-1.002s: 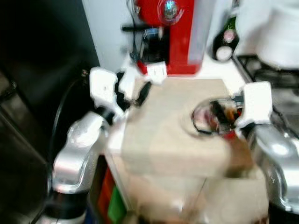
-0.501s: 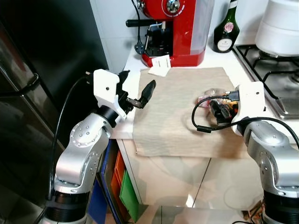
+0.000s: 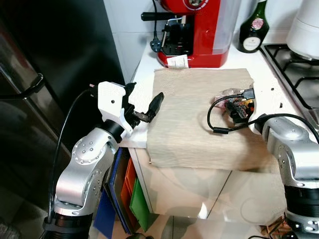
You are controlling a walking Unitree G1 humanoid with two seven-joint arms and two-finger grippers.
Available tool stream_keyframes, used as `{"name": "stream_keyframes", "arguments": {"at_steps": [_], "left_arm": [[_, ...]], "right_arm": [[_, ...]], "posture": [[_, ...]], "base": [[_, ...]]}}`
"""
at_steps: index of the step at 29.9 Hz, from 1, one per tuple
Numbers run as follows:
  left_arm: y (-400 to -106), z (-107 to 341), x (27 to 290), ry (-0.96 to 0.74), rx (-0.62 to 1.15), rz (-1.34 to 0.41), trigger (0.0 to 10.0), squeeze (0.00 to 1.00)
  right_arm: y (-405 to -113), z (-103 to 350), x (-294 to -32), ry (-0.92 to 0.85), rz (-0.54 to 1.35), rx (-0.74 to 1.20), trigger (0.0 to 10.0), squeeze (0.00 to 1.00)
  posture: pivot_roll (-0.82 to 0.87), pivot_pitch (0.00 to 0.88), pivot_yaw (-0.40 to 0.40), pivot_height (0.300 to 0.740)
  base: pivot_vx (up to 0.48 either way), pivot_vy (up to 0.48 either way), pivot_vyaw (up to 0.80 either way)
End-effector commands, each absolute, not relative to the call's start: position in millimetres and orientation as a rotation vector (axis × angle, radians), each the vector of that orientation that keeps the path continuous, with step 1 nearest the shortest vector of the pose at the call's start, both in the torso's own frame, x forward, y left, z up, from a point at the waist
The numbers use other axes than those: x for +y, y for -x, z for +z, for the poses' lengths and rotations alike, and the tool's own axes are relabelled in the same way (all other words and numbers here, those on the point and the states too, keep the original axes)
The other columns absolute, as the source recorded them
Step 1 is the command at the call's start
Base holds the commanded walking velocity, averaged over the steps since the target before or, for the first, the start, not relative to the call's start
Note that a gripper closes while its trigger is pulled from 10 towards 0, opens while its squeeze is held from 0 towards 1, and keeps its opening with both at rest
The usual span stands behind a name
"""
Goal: Restocking fridge
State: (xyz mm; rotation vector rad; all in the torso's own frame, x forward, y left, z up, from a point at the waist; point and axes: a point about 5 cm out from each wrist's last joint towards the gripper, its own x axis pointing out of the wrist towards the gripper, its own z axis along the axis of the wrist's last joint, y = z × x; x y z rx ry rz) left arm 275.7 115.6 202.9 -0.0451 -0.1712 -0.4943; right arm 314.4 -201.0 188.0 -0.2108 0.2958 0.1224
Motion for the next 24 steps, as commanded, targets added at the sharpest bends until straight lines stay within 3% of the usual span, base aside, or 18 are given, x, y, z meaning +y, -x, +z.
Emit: {"name": "stream_keyframes", "arguments": {"at_steps": [1, 10, 11, 12, 19, 24], "left_arm": [[-272.9, 205.6, 117.7, 0.033, -0.175, -0.489, 10.0, 0.00], [-269.8, 203.1, 118.2, 0.037, -0.151, -0.485, 10.0, 0.00], [-269.6, 203.1, 117.9, 0.038, -0.150, -0.486, 10.0, 0.00], [-269.8, 203.2, 117.8, 0.039, -0.148, -0.488, 10.0, 0.00], [-270.4, 203.0, 116.6, 0.045, -0.144, -0.494, 10.0, 0.00], [-270.4, 202.9, 114.6, 0.046, -0.140, -0.503, 10.0, 0.00]], "right_arm": [[-312.9, 170.9, -194.9, 0.187, 0.188, 0.385, 10.0, 0.00], [-305.3, 138.9, -198.9, 0.203, 0.246, 0.518, 10.0, 0.00], [-304.7, 137.9, -199.1, 0.209, 0.251, 0.522, 3.8, 0.00], [-302.6, 134.9, -199.9, 0.224, 0.264, 0.520, 0.0, 0.00], [-292.1, 122.0, -199.3, 0.351, 0.330, 0.529, 0.0, 0.00], [-286.1, 115.0, -195.7, 0.332, 0.365, 0.538, 0.0, 0.00]], "posture": [[-0.07, 0.000, 0.076, 0.740], [-0.07, 0.018, 0.073, 0.740], [-0.07, 0.018, 0.073, 0.740], [-0.07, 0.019, 0.073, 0.740], [-0.08, 0.016, 0.074, 0.740], [-0.08, 0.018, 0.080, 0.740]], "base": [[0.000, 0.000, 0.00], [0.000, 0.000, 0.00], [0.000, 0.000, 0.00], [0.000, 0.000, 0.00], [0.000, 0.000, 0.00], [0.000, 0.000, 0.00]]}}
